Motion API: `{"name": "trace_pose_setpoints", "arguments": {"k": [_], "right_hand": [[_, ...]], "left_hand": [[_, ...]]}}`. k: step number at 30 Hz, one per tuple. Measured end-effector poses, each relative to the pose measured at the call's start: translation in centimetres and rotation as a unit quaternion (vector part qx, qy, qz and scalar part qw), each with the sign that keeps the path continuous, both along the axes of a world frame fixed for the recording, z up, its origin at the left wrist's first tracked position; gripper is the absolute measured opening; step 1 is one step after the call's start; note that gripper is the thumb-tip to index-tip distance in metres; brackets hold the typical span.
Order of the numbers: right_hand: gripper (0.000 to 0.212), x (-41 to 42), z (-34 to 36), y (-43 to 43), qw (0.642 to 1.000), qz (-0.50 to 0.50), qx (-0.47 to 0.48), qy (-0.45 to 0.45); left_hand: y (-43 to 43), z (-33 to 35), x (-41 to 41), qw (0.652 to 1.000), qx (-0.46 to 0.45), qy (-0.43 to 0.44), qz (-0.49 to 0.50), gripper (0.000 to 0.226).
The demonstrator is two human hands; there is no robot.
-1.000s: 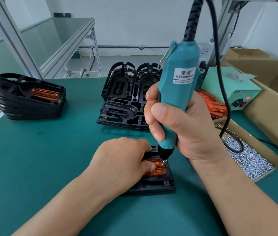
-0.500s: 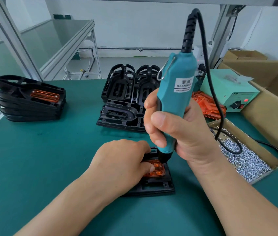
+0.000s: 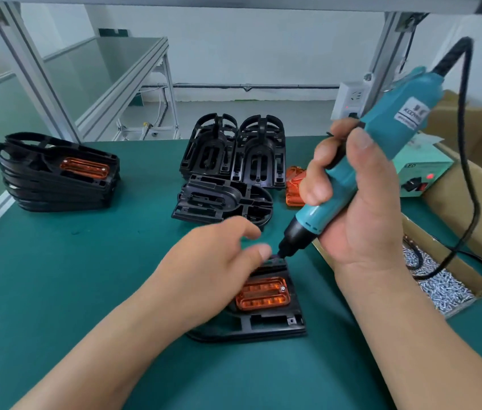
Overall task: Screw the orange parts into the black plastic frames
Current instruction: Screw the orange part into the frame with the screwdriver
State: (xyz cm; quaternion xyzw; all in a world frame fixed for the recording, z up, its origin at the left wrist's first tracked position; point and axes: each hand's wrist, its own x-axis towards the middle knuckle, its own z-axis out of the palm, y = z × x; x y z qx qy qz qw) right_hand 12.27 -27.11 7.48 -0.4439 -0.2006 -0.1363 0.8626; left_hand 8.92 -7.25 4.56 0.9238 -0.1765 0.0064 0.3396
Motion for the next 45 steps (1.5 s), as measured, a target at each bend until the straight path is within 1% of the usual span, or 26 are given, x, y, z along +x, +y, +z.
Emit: {"name": "trace_pose_setpoints", "arguments": {"k": [1, 2, 3, 4, 5, 6, 7, 8, 9, 10, 12, 14, 17, 19, 22, 24, 28, 34, 37, 41, 43, 45], "right_hand": [[0.012, 0.1, 0.0, -0.1, 1.000, -0.005, 0.014, 0.010], [0.013, 0.2, 0.0, -0.1, 0.999, -0.008, 0.027, 0.015], [0.013, 0.3, -0.1, -0.2, 0.999, -0.009, 0.038, 0.019], [0.013, 0.3, -0.2, -0.2, 0.999, -0.009, 0.047, 0.022], [0.013, 0.3, -0.2, -0.2, 0.998, -0.011, 0.054, 0.027], [0.013, 0.4, -0.3, -0.1, 0.997, -0.014, 0.062, 0.034], [0.013, 0.4, -0.3, -0.1, 0.996, -0.016, 0.071, 0.042], [0.014, 0.4, -0.4, 0.0, 0.995, -0.017, 0.081, 0.049], [0.014, 0.4, -0.4, 0.0, 0.994, -0.019, 0.092, 0.056], [0.014, 0.4, -0.4, 0.0, 0.993, -0.021, 0.101, 0.063], [0.013, 0.4, -0.4, 0.0, 0.991, -0.027, 0.112, 0.072], [0.012, 0.4, -0.3, -0.1, 0.990, -0.031, 0.119, 0.075], [0.012, 0.3, -0.2, 0.0, 0.989, -0.036, 0.123, 0.077], [0.012, 0.2, -0.2, 0.1, 0.989, -0.039, 0.122, 0.080], [0.012, 0.1, -0.1, 0.2, 0.988, -0.042, 0.122, 0.081], [0.012, 0.1, -0.1, 0.2, 0.988, -0.040, 0.128, 0.080], [0.013, 0.0, 0.0, 0.2, 0.987, -0.045, 0.135, 0.070], [0.013, 0.2, 0.1, -0.2, 0.984, -0.054, 0.155, 0.068], [0.013, 0.3, 0.1, -0.4, 0.982, -0.057, 0.165, 0.070], [0.014, 0.4, 0.2, -0.6, 0.980, -0.059, 0.178, 0.068], [0.015, 0.4, 0.3, -0.8, 0.979, -0.059, 0.185, 0.068], [0.015, 0.4, 0.3, -0.9, 0.978, -0.059, 0.191, 0.066]], "left_hand": [[0.3, 0.3, 0.3, 0.997, -0.066, 0.027, 0.009, 0.025], [0.6, 0.5, 0.6, 0.986, -0.146, 0.076, 0.020, 0.025], [0.9, 0.9, 0.9, 0.955, -0.253, 0.153, 0.027, 0.025], [1.1, 1.1, 1.2, 0.897, -0.368, 0.243, 0.026, 0.023], [1.2, 1.4, 1.5, 0.814, -0.482, 0.324, 0.021, 0.022], [1.3, 1.6, 1.8, 0.716, -0.582, 0.384, 0.022, 0.018], [1.3, 1.6, 2.1, 0.627, -0.661, 0.410, 0.035, 0.016], [1.4, 1.6, 2.3, 0.565, -0.716, 0.405, 0.057, 0.021], [1.4, 1.5, 2.3, 0.534, -0.745, 0.391, 0.077, 0.030], [1.3, 1.4, 2.2, 0.526, -0.754, 0.385, 0.085, 0.035], [1.1, 1.2, 1.8, 0.540, -0.736, 0.403, 0.067, 0.037], [0.9, 1.1, 1.5, 0.581, -0.700, 0.414, 0.038, 0.033], [0.6, 1.0, 1.4, 0.648, -0.652, 0.393, 0.021, 0.027], [0.5, 0.9, 1.3, 0.686, -0.622, 0.377, 0.019, 0.025], [0.3, 0.6, 1.1, 0.735, -0.573, 0.362, 0.011, 0.020], [0.2, 0.4, 1.0, 0.756, -0.544, 0.364, -0.004, 0.021], [-0.1, 0.1, 0.7, 0.776, -0.508, 0.373, -0.023, 0.025], [-0.2, 0.0, 0.7, 0.772, -0.513, 0.374, -0.026, 0.020], [-0.2, 0.0, 0.7, 0.794, -0.495, 0.353, -0.021, 0.018], [-0.1, 0.1, 0.8, 0.820, -0.461, 0.340, -0.018, 0.021], [0.0, 0.2, 0.7, 0.829, -0.445, 0.340, -0.020, 0.021], [0.0, 0.1, 0.7, 0.830, -0.438, 0.344, -0.021, 0.020]]}}
